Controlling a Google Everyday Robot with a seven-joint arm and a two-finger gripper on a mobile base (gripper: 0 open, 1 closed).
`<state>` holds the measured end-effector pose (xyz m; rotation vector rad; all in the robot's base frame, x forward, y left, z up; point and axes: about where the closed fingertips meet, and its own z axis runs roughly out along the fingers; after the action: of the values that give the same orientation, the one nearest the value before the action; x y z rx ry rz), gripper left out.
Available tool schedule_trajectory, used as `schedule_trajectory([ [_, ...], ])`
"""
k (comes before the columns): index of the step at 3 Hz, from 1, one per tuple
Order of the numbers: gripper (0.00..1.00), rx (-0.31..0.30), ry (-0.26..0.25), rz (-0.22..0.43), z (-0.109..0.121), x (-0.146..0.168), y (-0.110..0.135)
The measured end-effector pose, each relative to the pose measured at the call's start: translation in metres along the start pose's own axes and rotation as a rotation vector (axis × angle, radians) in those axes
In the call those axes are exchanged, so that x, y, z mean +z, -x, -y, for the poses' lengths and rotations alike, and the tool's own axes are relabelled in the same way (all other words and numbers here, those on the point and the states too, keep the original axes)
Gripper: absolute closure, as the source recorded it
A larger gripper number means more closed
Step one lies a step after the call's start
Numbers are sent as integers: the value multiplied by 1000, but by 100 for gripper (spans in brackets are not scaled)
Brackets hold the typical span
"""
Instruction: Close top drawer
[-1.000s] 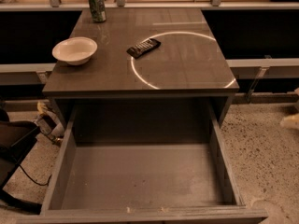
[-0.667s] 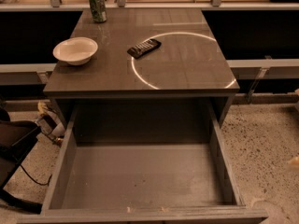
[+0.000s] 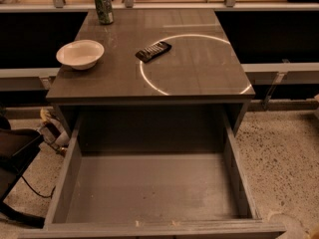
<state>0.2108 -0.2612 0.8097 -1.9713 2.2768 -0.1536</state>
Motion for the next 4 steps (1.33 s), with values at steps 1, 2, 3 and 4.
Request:
schedule_trajectory([
  [1,100,2,47,9,-21,26,5],
  [2,100,2,47,9,-21,26,5],
  [3,100,-19,53,22,-21,39,20],
  [4,100,-52,70,38,-26,66,43],
])
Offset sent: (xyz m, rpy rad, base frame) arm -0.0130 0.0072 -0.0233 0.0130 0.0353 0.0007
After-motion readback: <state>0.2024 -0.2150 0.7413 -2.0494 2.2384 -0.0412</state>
